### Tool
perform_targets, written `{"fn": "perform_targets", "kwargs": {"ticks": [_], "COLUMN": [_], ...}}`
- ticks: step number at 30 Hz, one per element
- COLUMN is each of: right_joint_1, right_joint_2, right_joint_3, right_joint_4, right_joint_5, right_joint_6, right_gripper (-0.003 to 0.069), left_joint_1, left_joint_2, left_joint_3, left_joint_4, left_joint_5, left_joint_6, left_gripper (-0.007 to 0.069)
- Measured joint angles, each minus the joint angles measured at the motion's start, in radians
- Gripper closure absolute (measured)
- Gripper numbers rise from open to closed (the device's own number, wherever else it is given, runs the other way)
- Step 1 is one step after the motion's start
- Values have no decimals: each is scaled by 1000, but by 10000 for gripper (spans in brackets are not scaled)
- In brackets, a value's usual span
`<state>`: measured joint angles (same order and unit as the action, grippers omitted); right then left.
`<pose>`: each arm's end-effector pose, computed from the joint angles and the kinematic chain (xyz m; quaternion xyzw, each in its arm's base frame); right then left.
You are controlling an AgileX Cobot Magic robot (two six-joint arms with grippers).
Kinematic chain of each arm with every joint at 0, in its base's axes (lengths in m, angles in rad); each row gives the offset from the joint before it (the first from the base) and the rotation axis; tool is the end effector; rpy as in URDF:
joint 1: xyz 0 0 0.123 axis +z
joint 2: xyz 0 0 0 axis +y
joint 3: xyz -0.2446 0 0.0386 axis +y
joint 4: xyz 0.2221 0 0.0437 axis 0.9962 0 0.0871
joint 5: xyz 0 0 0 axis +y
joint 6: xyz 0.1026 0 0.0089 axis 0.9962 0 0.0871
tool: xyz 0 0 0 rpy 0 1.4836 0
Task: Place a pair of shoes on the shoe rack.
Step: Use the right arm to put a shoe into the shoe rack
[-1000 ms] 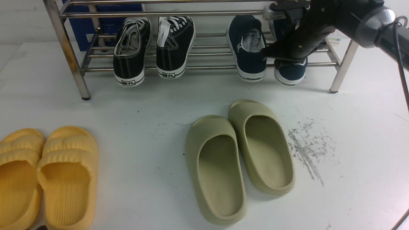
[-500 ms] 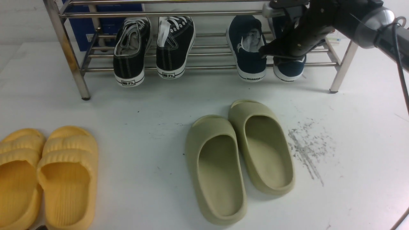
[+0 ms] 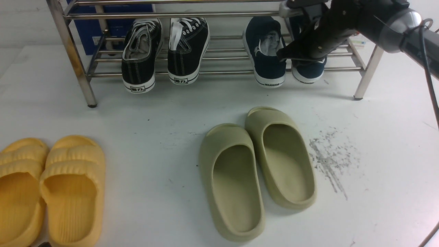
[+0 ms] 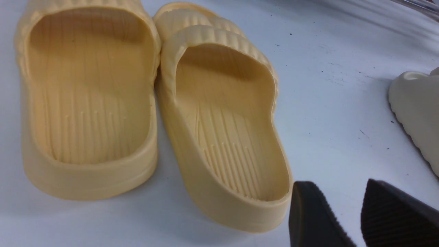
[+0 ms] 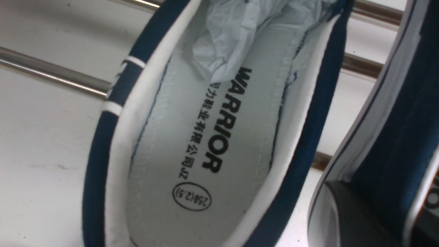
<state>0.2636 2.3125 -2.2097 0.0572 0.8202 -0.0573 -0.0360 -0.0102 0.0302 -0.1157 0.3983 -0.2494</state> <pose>0.4701 0.1313 0.2216 -0.1385 0.9226 0.0634 0.3545 0.0751 -0.0073 0.1651 -0.1167 0.8048 -0.1312 0.5670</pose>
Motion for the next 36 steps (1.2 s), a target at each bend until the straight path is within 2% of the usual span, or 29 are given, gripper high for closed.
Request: {"fn": "perform_targets", "kwargs": {"ticks": [7, 13, 17, 25, 29, 36], "right_joint_1": [4, 4, 4, 4, 4, 4], "right_joint_2": [0, -9, -30, -123, -201, -336], "right_joint_3": [-2, -9, -9, -10, -10, 69], "right_joint_4": [-15, -29, -29, -26, -8, -3], "right_joint_5": [-14, -25, 22, 219, 401, 426], "right_joint_6": [-1, -4, -4, -4, -4, -2], "right_gripper": [523, 415, 379, 373, 379, 478], "left_joint_1": [0, 0, 0, 0, 0, 0], "left_joint_2": [0, 0, 0, 0, 0, 0], "left_joint_3": [0, 0, 0, 0, 0, 0], "left_joint_4": [0, 0, 0, 0, 0, 0], "left_joint_5": [0, 0, 0, 0, 0, 0], "left_joint_6": [0, 0, 0, 0, 0, 0], "left_gripper": [386, 386, 386, 386, 386, 386]}}
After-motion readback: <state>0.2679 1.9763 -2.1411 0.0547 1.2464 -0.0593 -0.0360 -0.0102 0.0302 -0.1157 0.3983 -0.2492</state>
